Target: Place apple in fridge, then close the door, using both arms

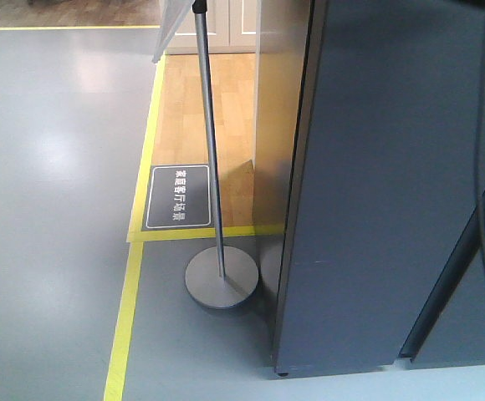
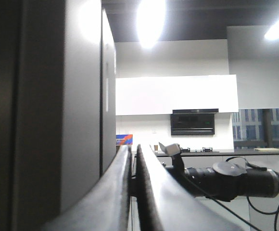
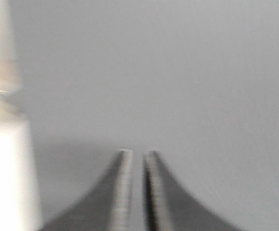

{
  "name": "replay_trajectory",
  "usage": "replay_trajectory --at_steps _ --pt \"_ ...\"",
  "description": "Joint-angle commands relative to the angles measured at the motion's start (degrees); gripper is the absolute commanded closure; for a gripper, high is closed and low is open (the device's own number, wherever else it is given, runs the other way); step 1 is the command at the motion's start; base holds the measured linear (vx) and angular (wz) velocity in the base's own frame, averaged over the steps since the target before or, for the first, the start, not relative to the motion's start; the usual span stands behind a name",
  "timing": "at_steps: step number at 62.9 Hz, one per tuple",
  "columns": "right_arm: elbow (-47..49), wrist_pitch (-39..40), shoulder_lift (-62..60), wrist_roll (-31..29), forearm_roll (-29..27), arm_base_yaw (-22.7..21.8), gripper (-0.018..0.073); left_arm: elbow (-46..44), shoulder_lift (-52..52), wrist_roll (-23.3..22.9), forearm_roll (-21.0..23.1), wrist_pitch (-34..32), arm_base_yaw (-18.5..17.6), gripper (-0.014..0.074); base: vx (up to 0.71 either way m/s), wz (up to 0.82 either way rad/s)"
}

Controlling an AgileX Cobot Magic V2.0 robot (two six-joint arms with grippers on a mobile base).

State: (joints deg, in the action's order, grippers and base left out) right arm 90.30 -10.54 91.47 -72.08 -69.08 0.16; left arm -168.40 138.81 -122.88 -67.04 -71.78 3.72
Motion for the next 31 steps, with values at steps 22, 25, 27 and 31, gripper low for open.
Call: replay_trajectory --at_steps 22,25,27,31 --pt "2.02 -33.51 -16.31 12.58 2.93 -0.11 0.0566 -3.72 -18.30 -0.49 3.58 -6.33 3.19 0.0605 0.00 0.00" --pt "2.02 -38.48 -17.62 13.60 3.05 -0.11 0.0566 -3.72 -20.46 -0.49 3.66 -6.87 3.83 0.0605 0.00 0.00" --pt "2.02 -41.11 -18.36 13.92 3.05 -0.11 0.0566 -3.72 -21.78 -0.49 3.59 -7.18 4.08 0.0605 0.00 0.00" --pt "2.02 -46.00 -19.99 13.92 3.05 -0.04 0.0566 -3.72 -24.65 -0.49 3.22 -7.48 4.71 0.0605 0.00 0.00"
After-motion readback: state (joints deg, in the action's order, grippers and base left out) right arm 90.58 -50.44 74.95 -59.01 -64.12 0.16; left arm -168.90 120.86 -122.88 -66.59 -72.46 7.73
